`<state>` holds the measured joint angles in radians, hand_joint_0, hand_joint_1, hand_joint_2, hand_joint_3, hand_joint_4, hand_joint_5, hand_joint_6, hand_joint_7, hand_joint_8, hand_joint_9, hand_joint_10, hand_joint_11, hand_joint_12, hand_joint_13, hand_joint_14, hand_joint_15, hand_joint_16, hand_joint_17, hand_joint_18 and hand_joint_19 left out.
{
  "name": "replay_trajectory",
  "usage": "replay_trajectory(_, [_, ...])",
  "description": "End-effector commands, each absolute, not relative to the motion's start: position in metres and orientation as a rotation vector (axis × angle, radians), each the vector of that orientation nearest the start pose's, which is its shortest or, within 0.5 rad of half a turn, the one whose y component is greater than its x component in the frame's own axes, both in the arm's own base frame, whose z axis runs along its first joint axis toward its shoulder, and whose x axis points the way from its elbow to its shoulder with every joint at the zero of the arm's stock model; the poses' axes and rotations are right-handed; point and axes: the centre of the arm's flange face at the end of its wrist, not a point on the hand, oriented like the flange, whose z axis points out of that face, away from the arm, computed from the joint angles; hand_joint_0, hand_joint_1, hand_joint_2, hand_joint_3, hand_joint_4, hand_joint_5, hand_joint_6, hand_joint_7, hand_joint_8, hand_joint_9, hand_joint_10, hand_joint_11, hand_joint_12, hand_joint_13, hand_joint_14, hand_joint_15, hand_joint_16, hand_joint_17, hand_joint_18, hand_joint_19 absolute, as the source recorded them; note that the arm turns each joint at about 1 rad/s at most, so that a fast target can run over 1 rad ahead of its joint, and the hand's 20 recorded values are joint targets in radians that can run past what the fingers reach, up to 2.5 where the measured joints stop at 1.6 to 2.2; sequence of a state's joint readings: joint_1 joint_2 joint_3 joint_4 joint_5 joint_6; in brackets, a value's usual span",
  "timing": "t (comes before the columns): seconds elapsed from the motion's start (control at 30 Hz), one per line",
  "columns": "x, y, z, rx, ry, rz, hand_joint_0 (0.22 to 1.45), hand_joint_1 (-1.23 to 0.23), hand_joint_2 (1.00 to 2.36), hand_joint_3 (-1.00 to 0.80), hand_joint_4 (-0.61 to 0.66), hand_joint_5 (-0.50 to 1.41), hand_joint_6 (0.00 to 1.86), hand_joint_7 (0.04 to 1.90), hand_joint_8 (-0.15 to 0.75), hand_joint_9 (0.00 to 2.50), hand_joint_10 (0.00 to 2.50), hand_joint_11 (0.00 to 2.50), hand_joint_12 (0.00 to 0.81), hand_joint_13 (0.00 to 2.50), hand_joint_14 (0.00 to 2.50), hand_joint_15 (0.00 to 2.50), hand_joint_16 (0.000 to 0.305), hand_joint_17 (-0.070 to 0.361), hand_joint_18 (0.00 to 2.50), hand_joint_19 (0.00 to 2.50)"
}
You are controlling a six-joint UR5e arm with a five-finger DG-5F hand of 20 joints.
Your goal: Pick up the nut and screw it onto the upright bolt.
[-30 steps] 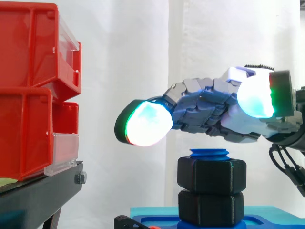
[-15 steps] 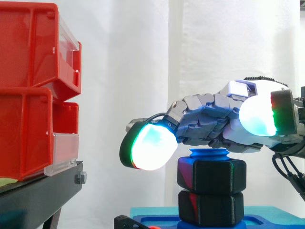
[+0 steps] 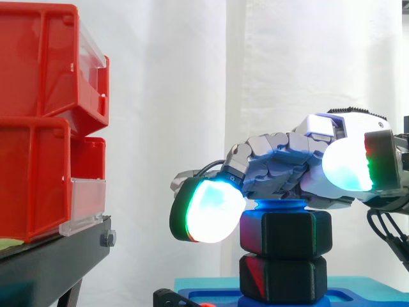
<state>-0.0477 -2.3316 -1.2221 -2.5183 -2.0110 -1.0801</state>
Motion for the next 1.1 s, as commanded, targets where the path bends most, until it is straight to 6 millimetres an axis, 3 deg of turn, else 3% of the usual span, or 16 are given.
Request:
replay_trajectory(0.0, [0.756, -0.127, 0.234, -0.001, 1.413, 0.667, 0.44, -0.24, 1.0, -0.5, 0.19, -0.15, 0.5, 0.79, 0.257, 0.37, 0.0, 0.0, 0.333, 0.22, 0.0, 0.0, 0.039, 0.088, 0.0, 0.0])
replay_trajectory(0.47, [0.756, -0.136, 0.236, -0.001, 1.397, 0.66, 0.46, -0.26, 1.0, -0.5, 0.28, -0.09, 0.5, 1.07, 0.284, 0.5, 0.0, 0.0, 0.314, 0.33, 0.0, 0.0, 0.034, 0.077, 0.08, 0.0])
replay_trajectory(0.87, [0.752, -0.153, 0.237, 0.007, 1.393, 0.643, 0.46, -0.25, 1.0, -0.5, 0.21, -0.01, 0.5, 1.34, 0.293, 0.59, 0.0, 0.0, 0.301, 0.38, 0.0, 0.0, 0.032, 0.073, 0.16, 0.0])
replay_trajectory(1.07, [0.749, -0.163, 0.236, 0.005, 1.396, 0.64, 0.47, -0.25, 1.0, -0.5, 0.18, 0.02, 0.5, 1.39, 0.284, 0.67, 0.0, 0.0, 0.292, 0.43, 0.0, 0.0, 0.031, 0.069, 0.21, 0.0])
